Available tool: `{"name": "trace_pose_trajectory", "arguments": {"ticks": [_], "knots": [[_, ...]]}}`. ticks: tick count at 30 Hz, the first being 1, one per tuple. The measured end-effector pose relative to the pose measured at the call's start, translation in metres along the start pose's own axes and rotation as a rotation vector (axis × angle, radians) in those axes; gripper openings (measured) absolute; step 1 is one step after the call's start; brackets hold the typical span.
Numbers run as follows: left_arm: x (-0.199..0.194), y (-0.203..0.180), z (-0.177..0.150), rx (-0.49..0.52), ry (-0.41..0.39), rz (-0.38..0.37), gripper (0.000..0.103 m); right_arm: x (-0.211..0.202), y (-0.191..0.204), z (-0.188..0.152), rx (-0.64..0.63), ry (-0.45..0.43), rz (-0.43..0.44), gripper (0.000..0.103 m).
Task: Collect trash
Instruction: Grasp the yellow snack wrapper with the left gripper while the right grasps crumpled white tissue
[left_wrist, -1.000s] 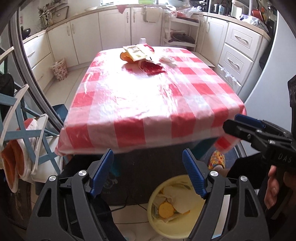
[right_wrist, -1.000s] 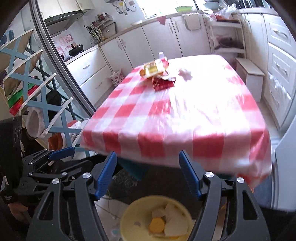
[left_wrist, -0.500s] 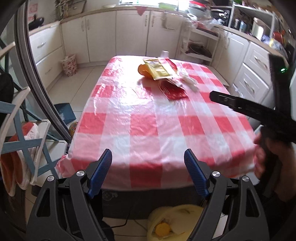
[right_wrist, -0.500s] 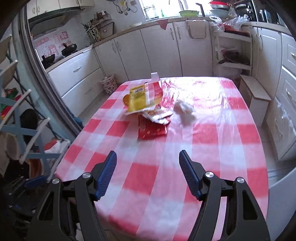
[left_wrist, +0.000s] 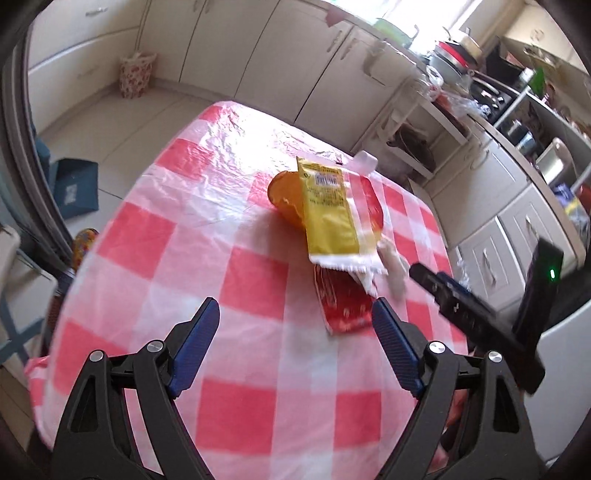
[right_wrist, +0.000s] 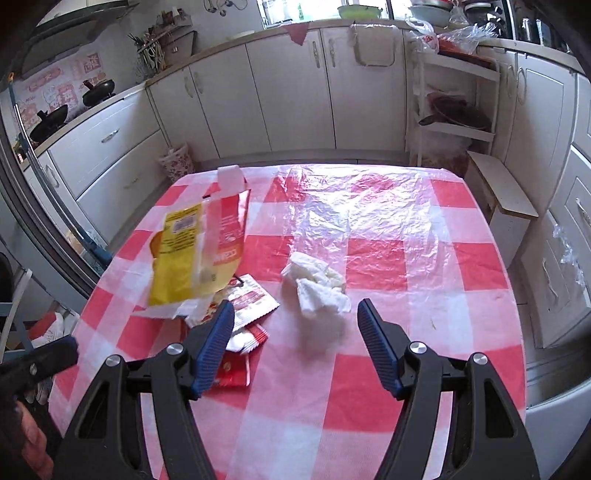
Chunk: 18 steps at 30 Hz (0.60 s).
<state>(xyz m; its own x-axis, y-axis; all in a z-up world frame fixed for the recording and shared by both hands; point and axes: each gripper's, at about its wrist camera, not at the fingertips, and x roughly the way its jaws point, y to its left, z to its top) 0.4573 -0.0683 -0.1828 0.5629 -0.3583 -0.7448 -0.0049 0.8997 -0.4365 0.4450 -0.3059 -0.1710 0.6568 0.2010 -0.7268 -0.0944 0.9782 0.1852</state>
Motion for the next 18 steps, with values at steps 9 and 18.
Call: {"name": "trace_pose_trajectory", "arguments": {"ticks": [9, 18], "knots": [[0.081, 0.008, 0.04, -0.152, 0.072, -0.02, 0.08, 0.038, 0.012, 0.011, -0.062, 0.068, -0.004, 0.054], [0.11, -0.021, 0.055, -0.057, 0.122, -0.036, 0.016, 0.046, 0.001, 0.01, -0.049, 0.102, -0.005, 0.024]]}}
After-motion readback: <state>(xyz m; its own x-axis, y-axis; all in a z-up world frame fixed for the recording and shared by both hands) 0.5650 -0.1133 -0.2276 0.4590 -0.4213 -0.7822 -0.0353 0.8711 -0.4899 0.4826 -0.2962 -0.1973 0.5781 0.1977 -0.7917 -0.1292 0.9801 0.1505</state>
